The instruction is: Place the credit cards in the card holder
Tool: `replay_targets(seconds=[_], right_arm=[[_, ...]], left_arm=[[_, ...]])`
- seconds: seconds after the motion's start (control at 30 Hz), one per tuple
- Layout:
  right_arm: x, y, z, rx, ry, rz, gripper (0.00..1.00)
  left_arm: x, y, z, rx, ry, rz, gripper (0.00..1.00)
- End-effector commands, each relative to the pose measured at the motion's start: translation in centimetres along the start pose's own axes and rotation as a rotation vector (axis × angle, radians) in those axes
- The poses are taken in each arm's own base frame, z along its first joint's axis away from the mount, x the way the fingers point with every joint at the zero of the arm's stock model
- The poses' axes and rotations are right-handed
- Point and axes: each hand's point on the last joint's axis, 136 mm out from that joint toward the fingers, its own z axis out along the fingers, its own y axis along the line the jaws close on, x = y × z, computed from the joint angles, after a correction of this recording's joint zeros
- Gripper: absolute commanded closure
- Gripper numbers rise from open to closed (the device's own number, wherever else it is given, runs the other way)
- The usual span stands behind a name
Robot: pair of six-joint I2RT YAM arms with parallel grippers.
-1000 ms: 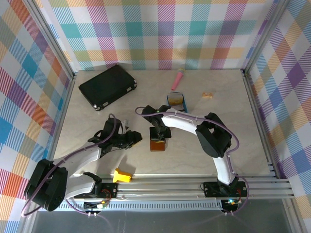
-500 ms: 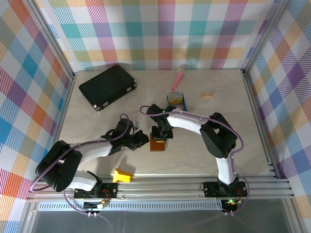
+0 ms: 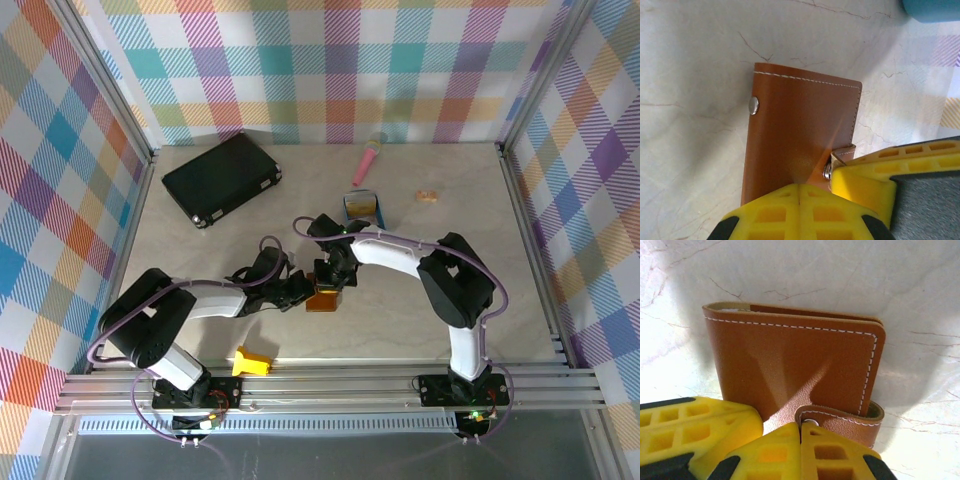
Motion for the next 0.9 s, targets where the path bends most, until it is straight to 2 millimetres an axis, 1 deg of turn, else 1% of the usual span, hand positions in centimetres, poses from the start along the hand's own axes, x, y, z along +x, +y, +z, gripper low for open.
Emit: replay_targets(seconds=[0.0, 0.1, 0.17, 0.27, 0.33, 0.43, 0.47, 0.57, 0.63, 0.67, 0.77, 0.87], right_arm=[[0.4, -0.6, -1.5, -0.041, -0.004, -0.002, 1.00], [0.4, -1.8, -2.9, -0.060, -0.033, 0.020, 1.00], [0.7, -3.0, -3.6, -0.066, -0.047, 0.038, 1.00], [1.1, -4.3, -4.2, -0.072, -0.058, 0.045, 1.00], [1.3, -4.8, -4.0, -0.072, -0.052, 0.033, 1.00], [1.2, -5.4, -3.9, -0.062, -0.052, -0.006, 1.00], [1.1, -5.6, -3.9, -0.059, -0.057, -0.020, 1.00], [0.9, -6.7, -4.3, -0.056, -0.078, -0.043, 1.00], [0.7, -7.3, -4.9, -0.076, -0.093, -0.054, 1.00], [0.7, -7.7, -5.2, -0.085, -0.099, -0.060, 1.00], [0.7, -8.8, -5.9, -0.108, -0.104, -0.098, 1.00], [0.5, -10.0, -6.5, -0.122, -0.115, -0.115, 1.00]], left_arm=[[0.0, 1.6, 0.8, -0.059, -0.014, -0.012, 1.00], [0.2, 2.2, 1.2, -0.073, -0.004, -0.023, 1.00], [0.2, 2.6, 1.4, -0.083, -0.004, -0.032, 1.00], [0.2, 2.6, 1.6, -0.084, -0.003, -0.032, 1.00], [0.1, 1.5, 1.6, -0.039, 0.000, -0.013, 1.00], [-0.5, -1.7, 1.0, 0.074, -0.009, 0.029, 1.00], [-0.9, -3.0, 0.4, 0.100, -0.021, 0.048, 1.00], [-1.9, -6.6, -1.9, 0.148, -0.056, 0.112, 0.94], [-2.4, -7.9, -3.4, 0.142, -0.075, 0.137, 0.91], [-2.6, -8.0, -4.0, 0.125, -0.081, 0.140, 0.88], [-2.6, -8.3, -5.2, 0.115, -0.092, 0.150, 0.86], [-2.4, -7.4, -5.6, 0.078, -0.097, 0.152, 0.86]])
